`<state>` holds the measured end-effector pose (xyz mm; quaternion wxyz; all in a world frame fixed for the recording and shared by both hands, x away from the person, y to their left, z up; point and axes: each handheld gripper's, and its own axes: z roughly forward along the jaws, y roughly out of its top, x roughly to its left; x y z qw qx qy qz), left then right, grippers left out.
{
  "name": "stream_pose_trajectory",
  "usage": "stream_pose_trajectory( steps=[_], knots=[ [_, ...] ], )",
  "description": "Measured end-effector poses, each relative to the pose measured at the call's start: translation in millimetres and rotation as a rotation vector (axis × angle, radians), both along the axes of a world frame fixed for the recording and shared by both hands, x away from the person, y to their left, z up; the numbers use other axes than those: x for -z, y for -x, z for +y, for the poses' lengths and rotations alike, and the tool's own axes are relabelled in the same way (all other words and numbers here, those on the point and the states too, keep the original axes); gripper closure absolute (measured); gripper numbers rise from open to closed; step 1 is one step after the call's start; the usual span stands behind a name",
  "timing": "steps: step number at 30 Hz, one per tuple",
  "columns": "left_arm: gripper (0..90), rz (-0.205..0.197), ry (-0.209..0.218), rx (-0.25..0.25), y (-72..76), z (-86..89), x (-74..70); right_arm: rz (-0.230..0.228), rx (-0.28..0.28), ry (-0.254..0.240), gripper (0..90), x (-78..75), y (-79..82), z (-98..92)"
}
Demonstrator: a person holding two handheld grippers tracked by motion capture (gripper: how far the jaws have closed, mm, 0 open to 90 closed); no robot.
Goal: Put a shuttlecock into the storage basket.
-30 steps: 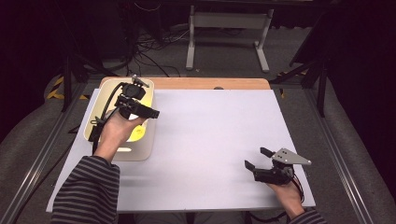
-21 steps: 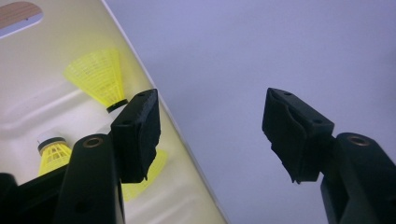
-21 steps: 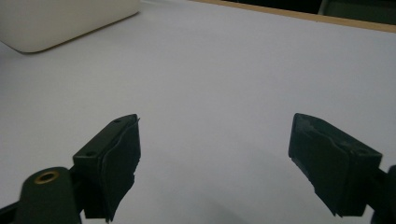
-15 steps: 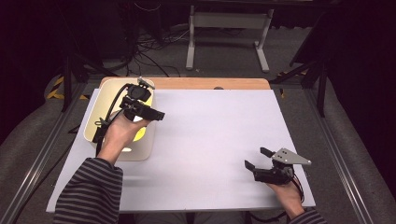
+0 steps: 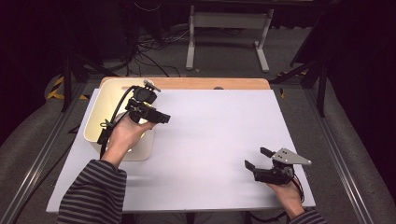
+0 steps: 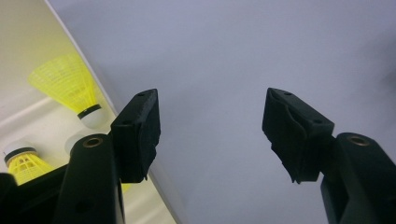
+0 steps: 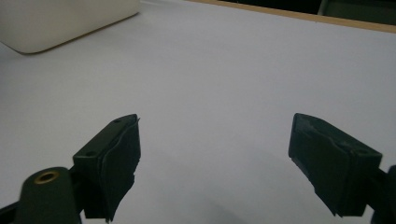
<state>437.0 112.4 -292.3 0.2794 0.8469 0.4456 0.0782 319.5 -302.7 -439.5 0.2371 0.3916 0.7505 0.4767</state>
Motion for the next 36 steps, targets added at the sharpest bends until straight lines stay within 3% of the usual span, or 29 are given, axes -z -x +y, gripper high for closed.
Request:
stream_pose_trajectory(
  steps=[20, 28, 32, 36],
  knots=[
    [34.8, 0.002, -0.022, 0.015, 11.0, -17.3, 6.4, 0.002, 0.001, -0.004, 17.4, -0.2, -0.2, -0.7],
    [33.1, 0.015, -0.021, 0.024, 14.5, -21.6, 13.4, 0.001, 0.001, -0.005, 17.4, -0.4, 0.0, -0.8],
    [32.5, 0.011, -0.050, 0.037, 18.6, -25.5, 17.1, -0.002, -0.002, -0.004, 17.4, -0.4, 0.0, -0.7],
    [31.5, 0.022, -0.047, 0.041, 21.1, -28.5, 22.1, -0.001, -0.002, -0.004, 17.4, -0.5, 0.2, -0.5]
  ],
)
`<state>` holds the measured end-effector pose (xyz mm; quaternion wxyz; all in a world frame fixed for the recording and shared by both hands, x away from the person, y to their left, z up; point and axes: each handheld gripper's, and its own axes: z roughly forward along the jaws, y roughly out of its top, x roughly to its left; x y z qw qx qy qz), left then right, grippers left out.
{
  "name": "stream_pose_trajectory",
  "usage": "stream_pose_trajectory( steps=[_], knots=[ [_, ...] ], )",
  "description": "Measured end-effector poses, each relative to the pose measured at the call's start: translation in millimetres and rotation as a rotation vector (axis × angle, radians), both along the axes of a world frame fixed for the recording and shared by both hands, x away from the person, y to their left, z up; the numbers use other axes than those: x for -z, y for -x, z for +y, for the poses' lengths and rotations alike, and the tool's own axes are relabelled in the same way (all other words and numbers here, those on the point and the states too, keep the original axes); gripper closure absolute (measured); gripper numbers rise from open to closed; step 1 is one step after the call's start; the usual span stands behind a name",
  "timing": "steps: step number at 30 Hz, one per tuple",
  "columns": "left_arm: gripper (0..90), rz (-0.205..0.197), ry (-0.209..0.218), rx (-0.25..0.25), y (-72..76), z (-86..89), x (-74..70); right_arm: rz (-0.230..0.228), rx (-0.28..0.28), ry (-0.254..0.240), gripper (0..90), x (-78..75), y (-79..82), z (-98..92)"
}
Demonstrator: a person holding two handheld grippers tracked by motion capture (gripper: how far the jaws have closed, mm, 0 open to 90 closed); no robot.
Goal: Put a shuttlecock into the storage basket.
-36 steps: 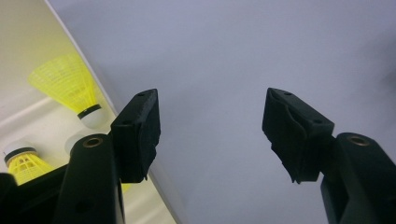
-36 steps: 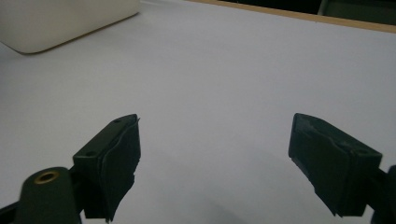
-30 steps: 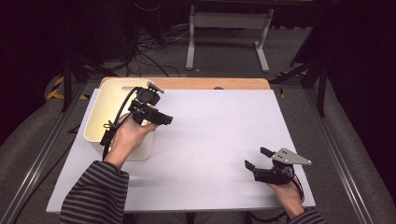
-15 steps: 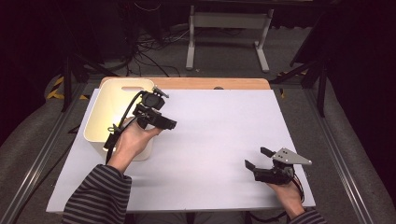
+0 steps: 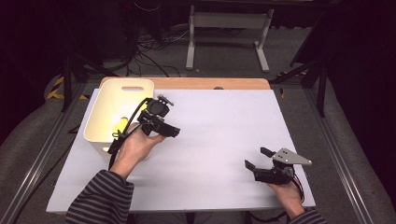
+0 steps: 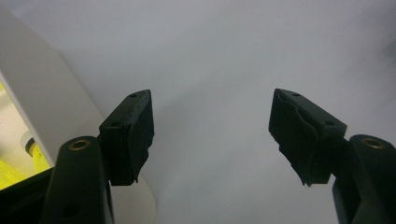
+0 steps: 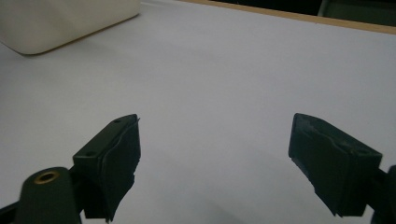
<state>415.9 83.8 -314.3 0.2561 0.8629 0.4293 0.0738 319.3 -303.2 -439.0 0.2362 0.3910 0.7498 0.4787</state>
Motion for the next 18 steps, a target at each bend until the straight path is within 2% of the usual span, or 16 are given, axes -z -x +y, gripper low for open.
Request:
stream_pose_trajectory(
  steps=[18],
  knots=[
    [30.3, 0.038, 0.004, 0.022, 8.4, -12.0, 19.6, 0.000, 0.004, -0.011, 17.2, -0.5, 0.1, -0.6]
  ],
)
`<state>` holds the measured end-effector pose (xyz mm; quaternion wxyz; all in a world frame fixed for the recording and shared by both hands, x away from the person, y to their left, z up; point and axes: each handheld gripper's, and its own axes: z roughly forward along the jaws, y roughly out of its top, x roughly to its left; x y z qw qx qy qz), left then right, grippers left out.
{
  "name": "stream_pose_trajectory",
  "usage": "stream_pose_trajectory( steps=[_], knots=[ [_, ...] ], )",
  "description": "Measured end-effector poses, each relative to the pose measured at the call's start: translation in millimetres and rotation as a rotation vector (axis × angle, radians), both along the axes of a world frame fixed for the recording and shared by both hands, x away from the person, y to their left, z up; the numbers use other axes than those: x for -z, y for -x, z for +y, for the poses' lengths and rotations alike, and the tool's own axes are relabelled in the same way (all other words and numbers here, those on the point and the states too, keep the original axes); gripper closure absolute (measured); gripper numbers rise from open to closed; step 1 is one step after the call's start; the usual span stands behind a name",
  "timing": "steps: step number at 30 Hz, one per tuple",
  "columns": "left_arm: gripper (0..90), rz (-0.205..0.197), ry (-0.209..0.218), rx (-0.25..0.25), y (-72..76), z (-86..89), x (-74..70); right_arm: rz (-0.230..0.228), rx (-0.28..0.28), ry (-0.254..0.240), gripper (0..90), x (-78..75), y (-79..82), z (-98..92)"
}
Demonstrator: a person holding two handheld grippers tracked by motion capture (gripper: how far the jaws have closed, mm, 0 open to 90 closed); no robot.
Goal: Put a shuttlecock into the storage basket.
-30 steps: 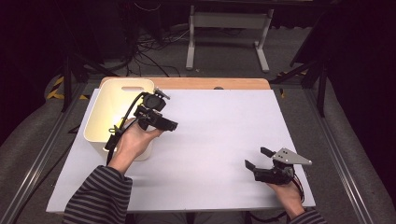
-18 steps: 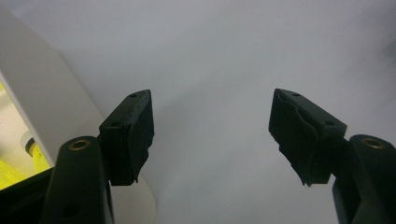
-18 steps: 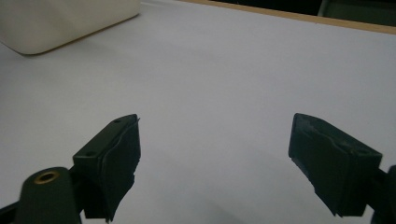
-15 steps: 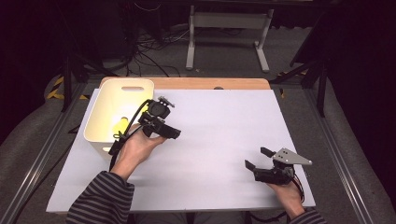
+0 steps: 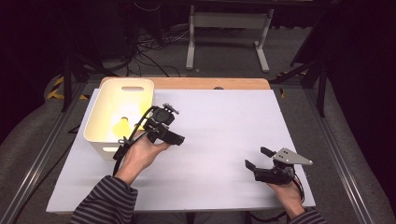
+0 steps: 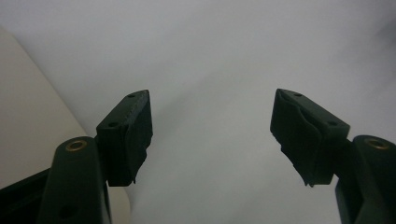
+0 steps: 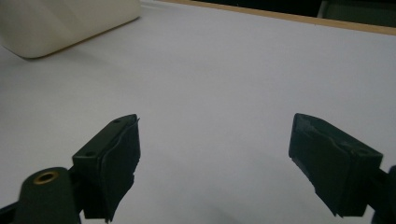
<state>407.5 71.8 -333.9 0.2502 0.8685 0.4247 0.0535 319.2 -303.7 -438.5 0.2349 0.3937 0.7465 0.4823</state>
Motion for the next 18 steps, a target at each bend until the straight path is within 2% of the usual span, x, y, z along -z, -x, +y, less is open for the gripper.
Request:
stream_pose_trajectory(
  steps=[3, 18],
  knots=[
    [29.0, -0.006, -0.006, -0.002, 2.0, -1.4, 3.7, -0.001, 0.001, -0.001, 17.2, -0.1, 0.1, 0.1],
    [27.7, 0.027, -0.007, -0.002, 6.4, -4.4, 21.3, -0.009, 0.003, 0.005, 17.2, -0.4, 0.6, -1.0]
  ],
)
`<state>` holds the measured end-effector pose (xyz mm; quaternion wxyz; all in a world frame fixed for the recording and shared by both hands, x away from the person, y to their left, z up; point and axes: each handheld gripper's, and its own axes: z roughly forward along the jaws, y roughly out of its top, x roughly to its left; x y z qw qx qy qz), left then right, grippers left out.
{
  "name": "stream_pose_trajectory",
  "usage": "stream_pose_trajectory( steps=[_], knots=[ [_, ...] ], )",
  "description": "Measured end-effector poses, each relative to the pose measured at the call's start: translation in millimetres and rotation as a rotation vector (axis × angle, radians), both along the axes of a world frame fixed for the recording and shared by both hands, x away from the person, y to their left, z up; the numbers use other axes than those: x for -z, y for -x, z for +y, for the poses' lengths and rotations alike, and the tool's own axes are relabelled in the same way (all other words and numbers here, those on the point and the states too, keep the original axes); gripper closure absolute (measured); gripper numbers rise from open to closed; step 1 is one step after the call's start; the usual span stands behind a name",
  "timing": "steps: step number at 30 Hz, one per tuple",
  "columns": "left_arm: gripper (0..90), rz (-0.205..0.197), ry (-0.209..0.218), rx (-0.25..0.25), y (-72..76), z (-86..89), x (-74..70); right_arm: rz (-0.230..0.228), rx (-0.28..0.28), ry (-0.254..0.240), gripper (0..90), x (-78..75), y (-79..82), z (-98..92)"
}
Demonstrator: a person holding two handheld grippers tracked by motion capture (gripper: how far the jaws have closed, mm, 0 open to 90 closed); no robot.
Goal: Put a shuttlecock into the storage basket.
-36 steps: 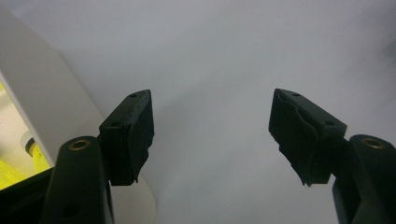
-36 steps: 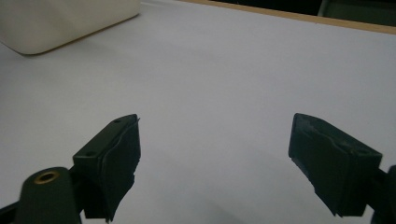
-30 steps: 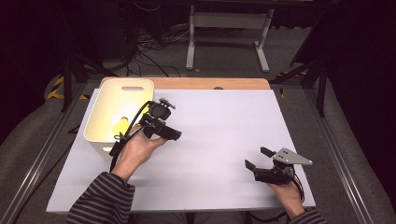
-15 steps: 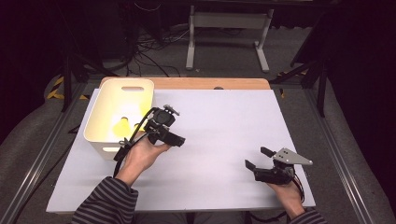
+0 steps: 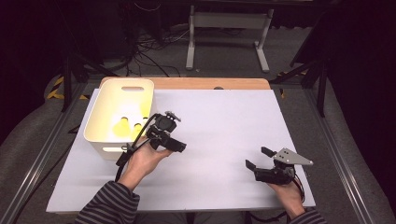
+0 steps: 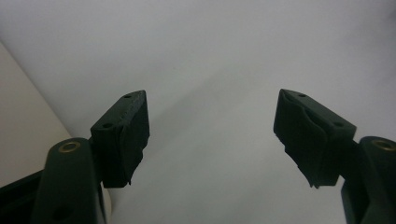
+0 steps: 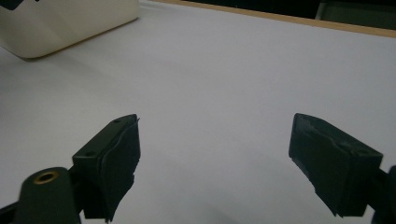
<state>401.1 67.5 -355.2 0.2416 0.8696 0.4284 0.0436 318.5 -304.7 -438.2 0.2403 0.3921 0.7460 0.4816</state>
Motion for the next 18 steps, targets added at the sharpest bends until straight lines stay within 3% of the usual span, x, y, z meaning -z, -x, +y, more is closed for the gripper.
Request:
stream_pose_trajectory(
  steps=[18],
  knots=[
    [28.0, 0.022, 0.006, -0.001, 6.6, 0.4, 19.9, -0.001, -0.001, -0.003, 17.2, 0.1, -0.2, -0.4]
  ],
)
